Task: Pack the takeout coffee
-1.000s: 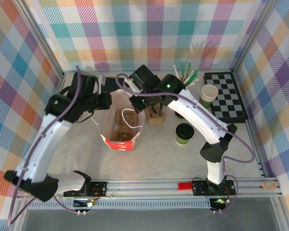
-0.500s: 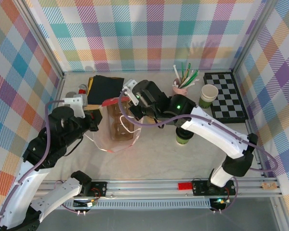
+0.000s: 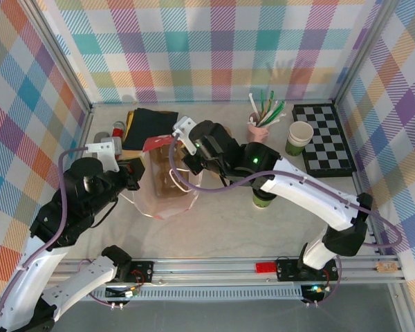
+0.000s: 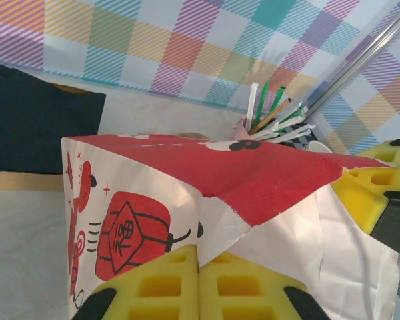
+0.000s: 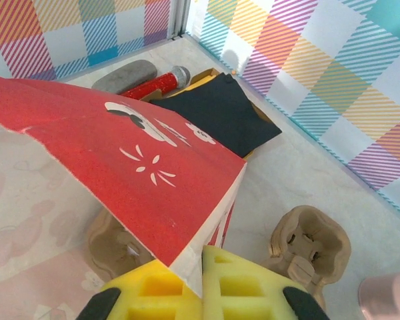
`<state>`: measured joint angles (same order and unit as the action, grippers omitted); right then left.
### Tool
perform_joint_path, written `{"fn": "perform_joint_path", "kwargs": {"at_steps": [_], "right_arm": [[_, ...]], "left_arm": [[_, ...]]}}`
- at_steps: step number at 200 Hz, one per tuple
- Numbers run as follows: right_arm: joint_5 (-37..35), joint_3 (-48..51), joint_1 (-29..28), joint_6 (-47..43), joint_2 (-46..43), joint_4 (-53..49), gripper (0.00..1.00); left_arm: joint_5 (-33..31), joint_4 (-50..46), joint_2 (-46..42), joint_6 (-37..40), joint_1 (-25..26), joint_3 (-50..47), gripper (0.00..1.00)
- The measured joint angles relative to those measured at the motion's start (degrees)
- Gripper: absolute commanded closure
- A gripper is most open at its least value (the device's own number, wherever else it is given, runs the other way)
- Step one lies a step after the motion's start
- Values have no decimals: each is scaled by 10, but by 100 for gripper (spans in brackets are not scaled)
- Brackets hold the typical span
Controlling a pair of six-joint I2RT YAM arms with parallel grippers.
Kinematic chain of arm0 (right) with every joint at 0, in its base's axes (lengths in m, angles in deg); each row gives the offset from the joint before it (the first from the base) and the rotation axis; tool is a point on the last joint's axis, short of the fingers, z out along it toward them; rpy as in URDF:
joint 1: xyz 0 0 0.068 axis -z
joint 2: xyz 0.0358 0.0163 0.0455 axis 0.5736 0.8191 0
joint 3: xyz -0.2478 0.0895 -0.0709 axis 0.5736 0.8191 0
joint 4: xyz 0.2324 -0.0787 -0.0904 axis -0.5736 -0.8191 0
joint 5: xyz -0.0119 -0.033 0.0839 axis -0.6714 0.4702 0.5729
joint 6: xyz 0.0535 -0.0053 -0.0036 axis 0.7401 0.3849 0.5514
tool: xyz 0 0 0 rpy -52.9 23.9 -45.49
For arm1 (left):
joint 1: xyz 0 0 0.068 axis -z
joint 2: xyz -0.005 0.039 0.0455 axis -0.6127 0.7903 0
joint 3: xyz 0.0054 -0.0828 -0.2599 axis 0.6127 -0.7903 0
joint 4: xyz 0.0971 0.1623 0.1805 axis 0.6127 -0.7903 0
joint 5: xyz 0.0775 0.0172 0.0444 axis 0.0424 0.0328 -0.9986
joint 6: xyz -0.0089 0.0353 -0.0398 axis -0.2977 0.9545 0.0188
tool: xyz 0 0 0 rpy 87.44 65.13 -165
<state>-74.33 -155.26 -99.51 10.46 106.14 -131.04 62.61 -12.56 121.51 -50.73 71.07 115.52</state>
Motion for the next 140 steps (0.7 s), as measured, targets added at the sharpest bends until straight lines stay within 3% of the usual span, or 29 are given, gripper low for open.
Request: {"fn": "perform_joint_path", "kwargs": {"at_steps": [66,102,140], "right_arm": [[8,-139,29,43,67,-155,92],[94,-143,93,94,93,-228,86],[183,-159,144,118,106,-273,80]], "left_arm": [[34,-50,163,-34,1,127,100],[32,-91,245,-58,1,155,100],[37,-117,256,-77,1,158,100]]}}
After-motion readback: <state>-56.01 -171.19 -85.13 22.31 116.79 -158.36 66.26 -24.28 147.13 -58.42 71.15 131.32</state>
